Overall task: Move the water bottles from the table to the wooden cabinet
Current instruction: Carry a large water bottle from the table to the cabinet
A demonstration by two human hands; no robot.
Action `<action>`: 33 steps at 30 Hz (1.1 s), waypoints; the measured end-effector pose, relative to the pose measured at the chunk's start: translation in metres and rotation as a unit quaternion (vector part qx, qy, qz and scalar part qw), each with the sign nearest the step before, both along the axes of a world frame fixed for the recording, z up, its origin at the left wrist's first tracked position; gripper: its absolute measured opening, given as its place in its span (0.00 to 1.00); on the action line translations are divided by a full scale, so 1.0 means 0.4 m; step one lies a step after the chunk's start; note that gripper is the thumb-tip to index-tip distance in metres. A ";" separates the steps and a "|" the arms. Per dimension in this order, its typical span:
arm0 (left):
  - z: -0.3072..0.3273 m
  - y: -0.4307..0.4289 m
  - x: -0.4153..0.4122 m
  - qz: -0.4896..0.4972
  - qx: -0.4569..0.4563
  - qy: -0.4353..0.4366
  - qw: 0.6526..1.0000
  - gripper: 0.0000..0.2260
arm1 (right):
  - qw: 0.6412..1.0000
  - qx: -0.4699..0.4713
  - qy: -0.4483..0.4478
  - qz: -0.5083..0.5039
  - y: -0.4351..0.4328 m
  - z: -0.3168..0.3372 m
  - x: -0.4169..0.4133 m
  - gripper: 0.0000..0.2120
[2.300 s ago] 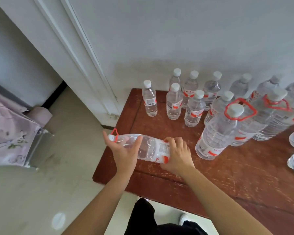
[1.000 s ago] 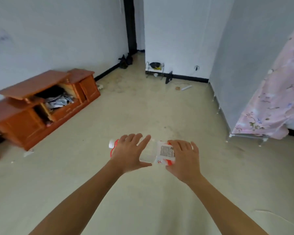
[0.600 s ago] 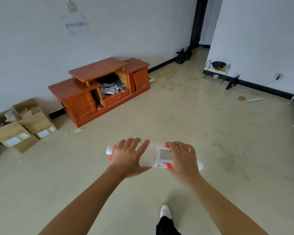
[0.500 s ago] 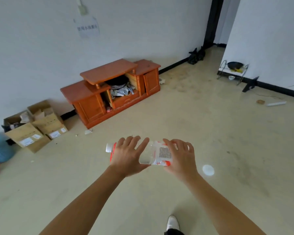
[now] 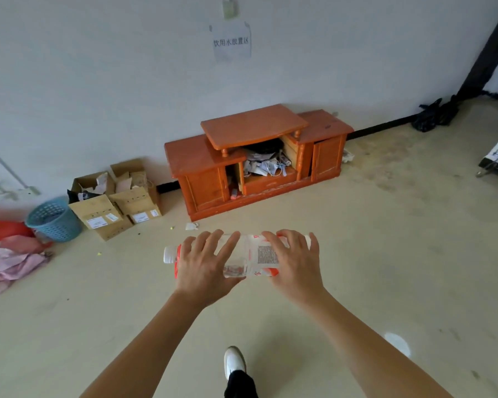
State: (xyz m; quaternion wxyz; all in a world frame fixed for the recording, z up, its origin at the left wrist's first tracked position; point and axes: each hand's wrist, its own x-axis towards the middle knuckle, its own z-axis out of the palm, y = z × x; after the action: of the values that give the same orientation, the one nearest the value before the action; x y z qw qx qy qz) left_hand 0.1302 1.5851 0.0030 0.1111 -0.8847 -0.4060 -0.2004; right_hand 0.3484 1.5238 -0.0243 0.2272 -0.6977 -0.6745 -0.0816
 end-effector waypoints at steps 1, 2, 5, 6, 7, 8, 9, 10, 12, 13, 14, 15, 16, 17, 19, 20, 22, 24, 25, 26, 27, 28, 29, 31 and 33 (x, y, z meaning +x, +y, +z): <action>-0.012 0.061 0.004 0.007 -0.003 0.001 1.000 0.40 | 1.000 -0.001 -0.003 0.009 0.069 -0.006 0.005 0.40; -0.021 0.109 0.008 0.010 0.004 -0.002 1.000 0.41 | 1.000 0.001 0.001 0.013 0.120 -0.008 0.009 0.40; -0.042 0.307 0.032 0.028 -0.020 -0.014 0.999 0.42 | 0.999 0.007 -0.015 0.030 0.330 -0.016 0.042 0.40; -0.042 0.389 0.043 0.031 -0.027 -0.012 0.999 0.42 | 0.999 -0.001 -0.022 0.032 0.413 -0.008 0.055 0.40; -0.034 0.446 0.059 0.032 -0.033 -0.016 0.999 0.42 | 0.999 -0.008 -0.025 0.026 0.468 0.003 0.068 0.40; -0.027 0.522 0.072 0.031 -0.034 -0.022 0.999 0.41 | 0.999 -0.007 -0.024 0.023 0.540 0.013 0.082 0.40; -0.013 0.598 0.087 0.029 -0.037 -0.020 0.999 0.41 | 1.000 -0.003 -0.023 0.020 0.611 0.026 0.101 0.40; -0.001 0.642 0.104 0.022 -0.026 -0.023 0.999 0.41 | 1.000 0.005 -0.028 0.011 0.647 0.034 0.114 0.40; 0.028 0.767 0.147 0.001 -0.011 -0.029 1.000 0.40 | 0.999 0.019 -0.033 -0.005 0.758 0.054 0.153 0.40; 0.036 0.837 0.175 -0.007 -0.014 -0.034 0.999 0.40 | 0.999 0.020 -0.028 -0.014 0.821 0.059 0.178 0.39; 0.036 0.879 0.196 -0.013 -0.007 -0.041 0.999 0.39 | 0.999 0.023 -0.029 -0.022 0.857 0.065 0.197 0.39; 0.035 0.944 0.227 -0.019 -0.010 -0.035 0.999 0.39 | 0.999 0.018 -0.031 -0.031 0.915 0.062 0.225 0.39; 0.028 0.988 0.250 -0.027 -0.002 -0.036 0.999 0.39 | 0.999 0.015 -0.034 -0.040 0.953 0.057 0.245 0.39; 0.023 1.038 0.278 -0.035 0.002 -0.034 0.999 0.39 | 0.998 0.011 -0.035 -0.042 1.001 0.050 0.268 0.39; -0.004 1.159 0.342 -0.043 -0.001 -0.033 0.999 0.39 | 0.998 0.006 -0.025 -0.050 1.115 0.017 0.330 0.40; -0.020 1.224 0.378 -0.046 -0.002 -0.028 0.999 0.39 | 0.998 0.004 -0.021 -0.051 1.177 -0.003 0.363 0.41; -0.037 1.338 0.441 -0.048 0.001 -0.023 0.999 0.38 | 0.998 0.003 -0.014 -0.055 1.292 -0.033 0.419 0.41; -0.044 1.456 0.499 -0.047 0.001 -0.009 0.999 0.36 | 0.998 0.011 -0.009 -0.054 1.417 -0.052 0.478 0.41; -0.036 1.541 0.539 -0.039 0.001 0.007 0.999 0.35 | 0.999 0.010 -0.005 -0.044 1.509 -0.052 0.518 0.42; -0.025 1.599 0.561 -0.035 -0.012 0.016 0.999 0.34 | 0.999 0.009 0.005 -0.041 1.571 -0.049 0.544 0.43; -0.008 1.665 0.587 -0.027 -0.013 0.024 0.999 0.34 | 0.999 0.009 0.013 -0.034 1.642 -0.038 0.568 0.43; 0.010 1.731 0.609 -0.017 -0.014 0.033 0.999 0.35 | 0.999 0.010 0.018 -0.032 1.713 -0.025 0.592 0.43; 0.024 1.785 0.626 -0.003 -0.013 0.036 0.999 0.36 | 0.999 0.008 0.020 -0.026 1.775 -0.011 0.612 0.43; 0.061 1.907 0.661 0.024 -0.010 0.028 0.999 0.37 | 1.000 0.019 0.009 -0.011 1.926 0.023 0.655 0.41; 0.088 2.005 0.679 0.041 0.003 0.006 0.999 0.35 | 1.000 0.023 0.004 0.008 2.053 0.056 0.678 0.39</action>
State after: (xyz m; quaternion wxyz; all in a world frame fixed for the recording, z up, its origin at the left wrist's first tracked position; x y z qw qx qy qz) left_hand 0.4020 2.3869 0.0380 0.1244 -0.8682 -0.4407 -0.1913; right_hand 0.6196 2.3451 -0.0020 0.2467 -0.6871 -0.6771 -0.0920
